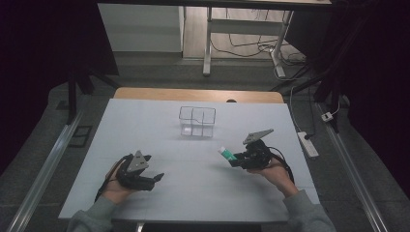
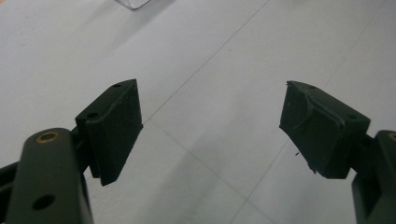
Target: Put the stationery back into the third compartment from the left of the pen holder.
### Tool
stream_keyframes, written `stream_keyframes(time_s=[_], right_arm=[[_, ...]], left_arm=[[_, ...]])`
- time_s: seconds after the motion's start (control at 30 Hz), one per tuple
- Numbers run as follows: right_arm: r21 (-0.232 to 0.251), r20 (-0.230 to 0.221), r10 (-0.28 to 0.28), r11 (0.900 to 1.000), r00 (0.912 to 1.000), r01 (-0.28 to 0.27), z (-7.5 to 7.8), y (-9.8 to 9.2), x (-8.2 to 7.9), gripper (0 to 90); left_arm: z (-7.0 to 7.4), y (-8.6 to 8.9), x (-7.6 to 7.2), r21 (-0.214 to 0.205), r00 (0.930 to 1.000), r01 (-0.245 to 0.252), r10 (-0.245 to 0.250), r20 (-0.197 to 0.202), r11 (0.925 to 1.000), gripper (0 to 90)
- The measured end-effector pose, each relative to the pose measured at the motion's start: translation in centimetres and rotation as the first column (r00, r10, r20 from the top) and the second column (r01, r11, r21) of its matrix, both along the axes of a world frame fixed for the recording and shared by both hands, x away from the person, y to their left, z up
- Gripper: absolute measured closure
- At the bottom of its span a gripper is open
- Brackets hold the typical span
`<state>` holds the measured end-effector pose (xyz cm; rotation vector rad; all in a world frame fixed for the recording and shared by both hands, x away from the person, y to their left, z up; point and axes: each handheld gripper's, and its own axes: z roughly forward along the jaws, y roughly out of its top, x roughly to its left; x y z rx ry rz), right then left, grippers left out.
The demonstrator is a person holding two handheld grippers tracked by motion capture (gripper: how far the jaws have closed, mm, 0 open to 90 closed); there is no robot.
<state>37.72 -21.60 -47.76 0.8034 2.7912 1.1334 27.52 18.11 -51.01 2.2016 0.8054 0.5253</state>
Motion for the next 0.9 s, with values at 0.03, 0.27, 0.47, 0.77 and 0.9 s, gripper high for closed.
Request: stream_keyframes(time_s=[0.03,0.27,0.47,0.77,0.9], right_arm=[[0.003,0.0,0.003,1.0,1.0,-0.003,0.0,0.2,0.0,65.3],[0.025,-0.019,0.013,0.9996,0.9997,-0.012,0.0,0.9,-0.1,65.3],[0.042,-0.035,0.027,0.9988,0.999,-0.025,-0.1,1.6,-0.1,65.3],[0.055,-0.047,0.04,0.9978,0.9981,-0.037,-0.1,2.4,-0.1,65.3],[0.062,-0.069,0.043,0.9973,0.9967,-0.039,-0.2,2.9,0.0,65.3]], left_arm=[[0.0,-0.2,0.0,-0.001,1.0,0.004,-0.004,0.004,1.0,21.7],[0.0,-1.2,0.4,0.013,0.9996,0.028,-0.028,0.0,0.9995,21.7],[0.0,-1.7,0.6,0.018,0.9992,0.04,-0.04,0.004,0.999,21.7],[0.1,-2.5,0.8,0.028,0.9985,0.051,-0.051,0.021,0.9983,21.7],[0.2,-3.1,1.0,0.034,0.9977,0.058,-0.059,0.032,0.9977,21.7]])
